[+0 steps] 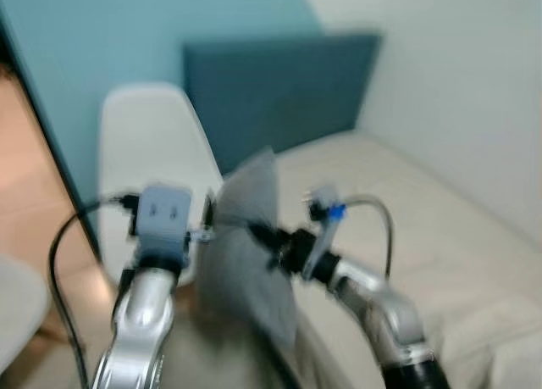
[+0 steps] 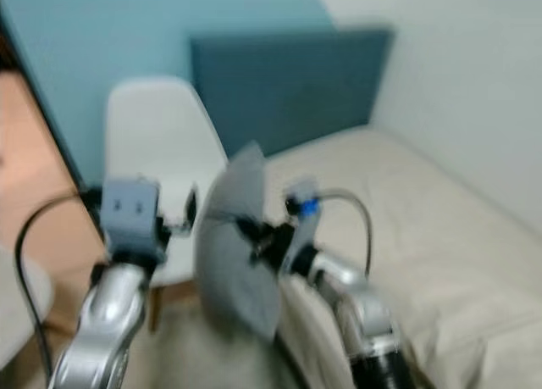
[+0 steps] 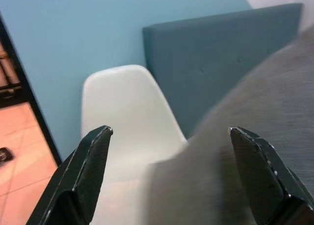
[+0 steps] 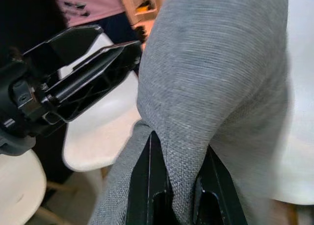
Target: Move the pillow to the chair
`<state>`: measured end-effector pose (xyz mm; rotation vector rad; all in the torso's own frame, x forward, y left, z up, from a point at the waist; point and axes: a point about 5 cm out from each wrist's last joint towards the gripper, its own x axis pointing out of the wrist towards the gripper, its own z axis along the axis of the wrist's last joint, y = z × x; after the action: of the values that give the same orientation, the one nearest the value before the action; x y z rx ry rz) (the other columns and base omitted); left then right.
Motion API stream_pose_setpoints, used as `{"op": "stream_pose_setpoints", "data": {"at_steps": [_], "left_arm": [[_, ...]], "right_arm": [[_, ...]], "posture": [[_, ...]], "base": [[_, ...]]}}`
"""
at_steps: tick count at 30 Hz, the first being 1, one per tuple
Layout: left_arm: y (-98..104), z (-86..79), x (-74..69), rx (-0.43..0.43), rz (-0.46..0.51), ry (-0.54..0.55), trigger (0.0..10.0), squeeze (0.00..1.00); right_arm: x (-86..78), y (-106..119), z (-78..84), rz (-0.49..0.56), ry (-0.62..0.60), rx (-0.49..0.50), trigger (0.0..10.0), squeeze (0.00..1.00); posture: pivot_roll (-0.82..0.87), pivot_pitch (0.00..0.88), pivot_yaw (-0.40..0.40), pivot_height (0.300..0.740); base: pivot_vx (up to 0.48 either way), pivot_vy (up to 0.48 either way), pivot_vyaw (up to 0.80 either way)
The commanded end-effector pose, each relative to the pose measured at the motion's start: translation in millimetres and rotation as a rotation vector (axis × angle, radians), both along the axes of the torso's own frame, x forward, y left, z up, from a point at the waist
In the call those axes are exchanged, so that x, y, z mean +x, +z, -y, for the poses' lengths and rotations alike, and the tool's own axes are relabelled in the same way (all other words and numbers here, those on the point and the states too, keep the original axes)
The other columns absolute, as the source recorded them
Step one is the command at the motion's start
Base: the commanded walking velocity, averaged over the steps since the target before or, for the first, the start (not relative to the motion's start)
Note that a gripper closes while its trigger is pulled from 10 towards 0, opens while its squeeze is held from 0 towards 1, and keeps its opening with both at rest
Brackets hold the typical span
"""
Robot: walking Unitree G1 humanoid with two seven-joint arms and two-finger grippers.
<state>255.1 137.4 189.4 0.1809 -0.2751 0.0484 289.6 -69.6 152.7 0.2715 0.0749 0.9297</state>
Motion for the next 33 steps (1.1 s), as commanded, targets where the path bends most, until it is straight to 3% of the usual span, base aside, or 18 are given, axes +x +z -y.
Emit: {"op": "stream_pose_setpoints", "data": {"at_steps": [1, 28, 33], "left_arm": [[-0.7, 3.3, 1.9, 0.001, -0.006, -0.012, 10.0, 0.00], [-4.9, 3.0, 1.1, 0.002, -0.011, -0.032, 10.0, 0.00], [-8.7, 0.7, 2.0, 0.081, -0.032, -0.073, 10.0, 0.00]], "right_arm": [[2.0, 12.0, 4.7, 0.070, -0.015, 0.040, 10.0, 0.00], [3.4, 5.7, 6.5, 0.045, -0.023, 0.052, 10.0, 0.00], [7.2, 1.9, 13.3, 0.039, -0.087, 0.019, 10.0, 0.00]], "posture": [[0.11, 0.000, -0.114, 0.740], [0.11, 0.000, -0.114, 0.740], [0.11, 0.000, -0.117, 0.740]], "base": [[0.000, 0.000, 0.58], [0.000, 0.000, 0.58], [0.000, 0.000, 0.58]]}}
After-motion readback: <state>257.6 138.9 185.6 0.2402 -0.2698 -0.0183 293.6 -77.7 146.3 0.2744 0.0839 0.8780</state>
